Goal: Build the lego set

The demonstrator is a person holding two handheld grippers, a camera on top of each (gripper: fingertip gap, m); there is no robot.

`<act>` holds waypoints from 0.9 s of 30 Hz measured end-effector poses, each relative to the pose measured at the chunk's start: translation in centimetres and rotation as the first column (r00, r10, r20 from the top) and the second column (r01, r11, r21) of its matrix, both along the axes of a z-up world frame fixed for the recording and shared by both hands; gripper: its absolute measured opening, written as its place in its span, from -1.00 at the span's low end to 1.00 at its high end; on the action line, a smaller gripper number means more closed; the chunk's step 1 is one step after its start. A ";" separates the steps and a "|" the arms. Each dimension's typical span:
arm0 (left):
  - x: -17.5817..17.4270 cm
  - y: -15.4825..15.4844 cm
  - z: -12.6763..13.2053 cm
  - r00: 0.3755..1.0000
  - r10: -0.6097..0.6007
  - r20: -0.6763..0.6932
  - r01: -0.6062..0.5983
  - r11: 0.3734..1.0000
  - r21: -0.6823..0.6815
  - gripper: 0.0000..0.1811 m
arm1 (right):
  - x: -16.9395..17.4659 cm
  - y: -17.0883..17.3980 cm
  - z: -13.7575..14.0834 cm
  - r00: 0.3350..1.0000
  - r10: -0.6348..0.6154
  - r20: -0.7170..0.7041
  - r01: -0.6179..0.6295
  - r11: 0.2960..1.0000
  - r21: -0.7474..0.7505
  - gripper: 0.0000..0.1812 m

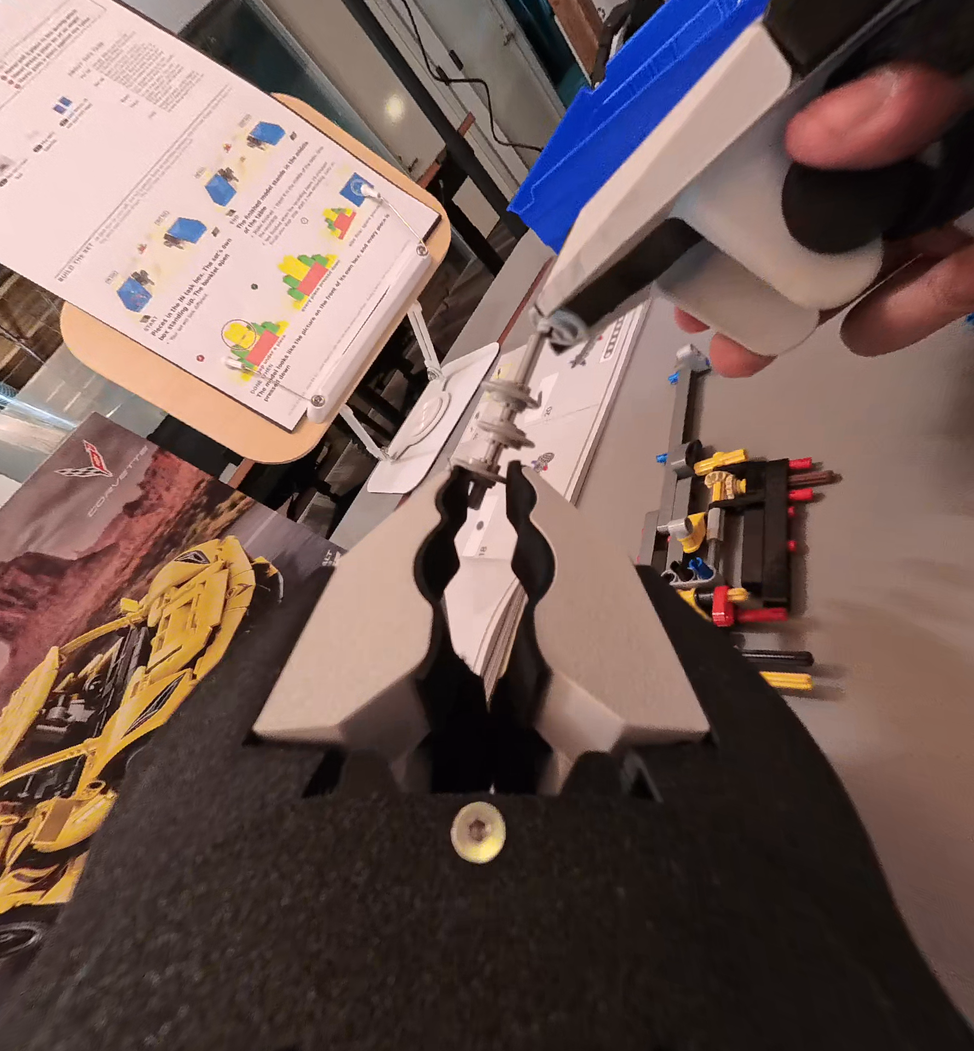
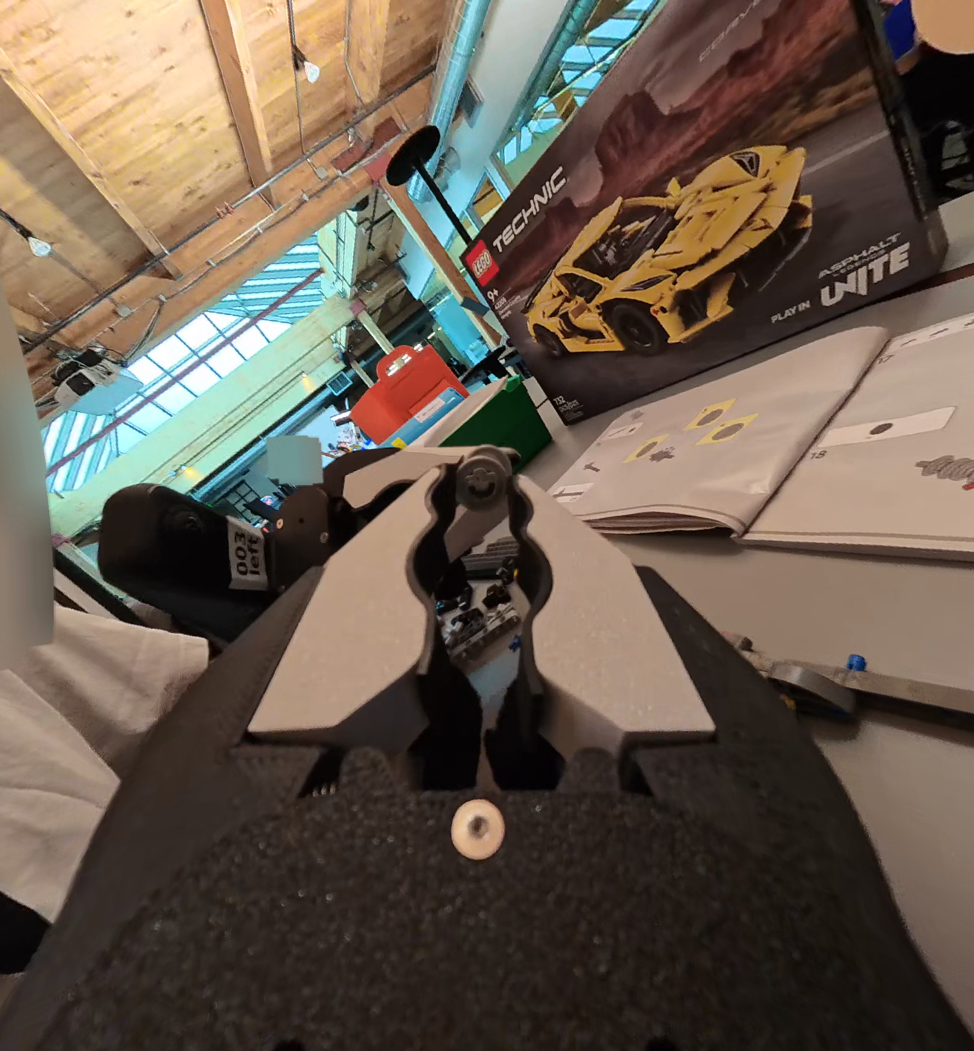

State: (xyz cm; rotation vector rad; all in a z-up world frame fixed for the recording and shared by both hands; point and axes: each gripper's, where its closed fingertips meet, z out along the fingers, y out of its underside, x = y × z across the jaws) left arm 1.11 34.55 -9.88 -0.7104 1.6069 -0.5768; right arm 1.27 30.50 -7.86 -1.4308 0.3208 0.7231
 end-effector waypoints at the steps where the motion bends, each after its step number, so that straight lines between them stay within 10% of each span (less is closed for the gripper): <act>1: 0.0 0.0 0.0 1.000 -0.005 0.002 0.005 1.000 0.001 -0.86 | -0.1 -0.1 0.3 1.000 0.012 -0.018 -0.011 1.000 0.020 -0.82; 23: -0.2 1.2 -0.5 0.999 0.021 -0.037 -0.017 0.994 0.109 -0.87 | -0.3 0.0 -2.2 0.984 -0.001 0.178 0.022 0.993 -0.112 -0.82; 27: -0.7 0.3 -1.1 0.997 -0.070 -0.029 0.075 0.944 0.321 -0.87 | -0.4 -0.4 -3.5 0.875 0.042 0.482 0.076 0.972 -0.222 -0.81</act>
